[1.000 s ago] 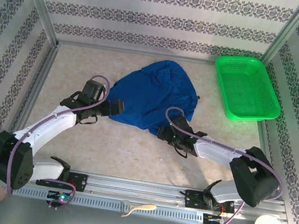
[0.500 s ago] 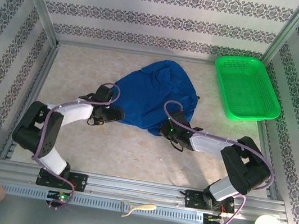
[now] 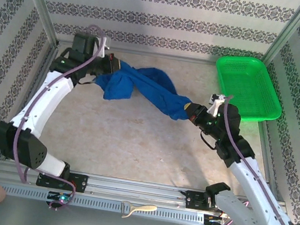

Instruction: Fold the inside-out t-shirt

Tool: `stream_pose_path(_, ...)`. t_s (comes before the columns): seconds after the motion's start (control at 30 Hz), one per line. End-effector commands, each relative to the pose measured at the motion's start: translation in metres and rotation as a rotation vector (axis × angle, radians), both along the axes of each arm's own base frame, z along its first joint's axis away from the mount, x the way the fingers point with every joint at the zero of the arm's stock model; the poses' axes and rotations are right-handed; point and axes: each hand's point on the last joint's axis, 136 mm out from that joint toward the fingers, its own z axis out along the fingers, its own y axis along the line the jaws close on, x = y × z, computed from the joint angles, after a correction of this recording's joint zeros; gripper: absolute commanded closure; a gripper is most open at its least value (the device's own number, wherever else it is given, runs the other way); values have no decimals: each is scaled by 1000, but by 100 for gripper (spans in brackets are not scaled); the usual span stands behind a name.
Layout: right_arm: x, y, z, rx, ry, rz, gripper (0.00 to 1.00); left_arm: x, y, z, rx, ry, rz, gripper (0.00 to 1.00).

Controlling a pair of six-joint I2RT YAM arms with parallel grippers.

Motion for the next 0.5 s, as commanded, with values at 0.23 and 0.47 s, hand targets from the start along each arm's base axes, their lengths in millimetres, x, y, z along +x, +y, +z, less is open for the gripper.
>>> stream_pose_path(0.23, 36, -39, -116, -87, 243, -184, 100, 42, 12, -107, 133, 267, -40, 24)
stream_pose_path(0.47, 57, -48, -148, -161, 282, -125, 49, -2, 10, -137, 30, 327, 6, 0)
